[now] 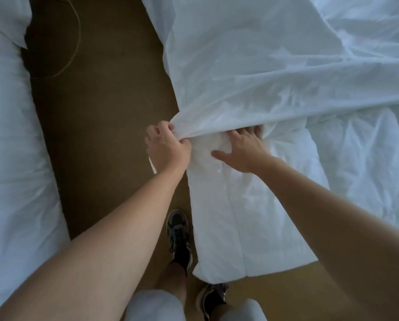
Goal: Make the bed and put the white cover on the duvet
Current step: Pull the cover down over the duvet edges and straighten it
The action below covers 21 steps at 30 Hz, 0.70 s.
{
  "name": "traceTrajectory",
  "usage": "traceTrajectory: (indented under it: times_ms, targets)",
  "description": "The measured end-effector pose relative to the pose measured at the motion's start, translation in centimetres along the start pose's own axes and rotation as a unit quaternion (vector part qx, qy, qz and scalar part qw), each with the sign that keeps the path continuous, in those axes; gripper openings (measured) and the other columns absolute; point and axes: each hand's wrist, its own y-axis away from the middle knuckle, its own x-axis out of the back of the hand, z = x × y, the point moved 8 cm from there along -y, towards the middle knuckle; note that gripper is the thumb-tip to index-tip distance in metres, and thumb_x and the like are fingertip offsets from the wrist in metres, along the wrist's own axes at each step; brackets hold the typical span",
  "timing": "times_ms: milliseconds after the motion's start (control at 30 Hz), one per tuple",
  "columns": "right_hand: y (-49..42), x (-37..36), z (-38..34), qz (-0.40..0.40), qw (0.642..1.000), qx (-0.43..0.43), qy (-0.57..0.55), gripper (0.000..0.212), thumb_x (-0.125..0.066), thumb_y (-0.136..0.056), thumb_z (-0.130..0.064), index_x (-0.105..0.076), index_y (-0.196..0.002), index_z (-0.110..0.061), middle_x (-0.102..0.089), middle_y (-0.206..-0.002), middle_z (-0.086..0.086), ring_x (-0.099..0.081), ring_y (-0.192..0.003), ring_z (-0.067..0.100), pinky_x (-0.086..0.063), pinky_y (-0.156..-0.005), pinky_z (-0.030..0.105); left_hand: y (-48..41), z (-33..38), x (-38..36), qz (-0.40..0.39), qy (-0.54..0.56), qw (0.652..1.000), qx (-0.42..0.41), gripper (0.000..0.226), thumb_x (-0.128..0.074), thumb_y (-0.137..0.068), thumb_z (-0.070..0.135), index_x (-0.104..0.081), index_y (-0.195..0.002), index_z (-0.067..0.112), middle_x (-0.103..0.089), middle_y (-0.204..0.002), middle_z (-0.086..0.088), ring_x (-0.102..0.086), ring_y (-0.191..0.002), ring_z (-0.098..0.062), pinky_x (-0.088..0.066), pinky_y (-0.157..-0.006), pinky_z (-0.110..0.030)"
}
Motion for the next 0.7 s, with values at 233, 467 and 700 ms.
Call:
traceTrajectory:
  times_ms: [233,467,700]
  targets:
    - [6.4,-1.1,4.1,0.117,0.818,-0.134,-0.547,0.054,-0.081,-0.068,-0.039,-0.067,-0.117,-0.019,-0.071,-0.111,-0.005,-0.065,-0.110,0.019,-0.051,-0.096,0.040,9.8,-1.1,-3.0,0.037,0.002,0.997,-0.061,0.040,-0.058,-0.063,-0.004,-0.063,-0.098,0.015,-0.052,-0.113,-0.010,-0.049,-0.095,-0.031,-0.043,-0.076,-0.042]
    - [10.7,-5.1,9.4,0.084,0.453,-0.302,-0.835,0.041,-0.058,-0.101,-0.041,-0.059,-0.132,-0.015,-0.071,-0.117,0.005,-0.071,-0.102,0.025,-0.061,-0.084,0.044,14.7,-6.1,-5.2,0.014,0.054,0.977,0.206,0.040,-0.061,-0.089,0.023,-0.049,-0.126,0.012,-0.049,-0.136,-0.015,-0.048,-0.122,-0.039,-0.041,-0.099,-0.049]
    - [23.5,-14.8,8.9,0.085,0.337,-0.473,-0.810,0.027,-0.048,-0.105,-0.045,-0.048,-0.123,-0.024,-0.063,-0.105,0.005,-0.064,-0.089,0.025,-0.055,-0.065,0.041,16.8,-4.0,-8.2,-0.097,0.018,0.983,0.157,0.022,-0.047,-0.097,0.028,-0.045,-0.118,0.019,-0.063,-0.120,-0.008,-0.063,-0.106,-0.036,-0.049,-0.084,-0.043]
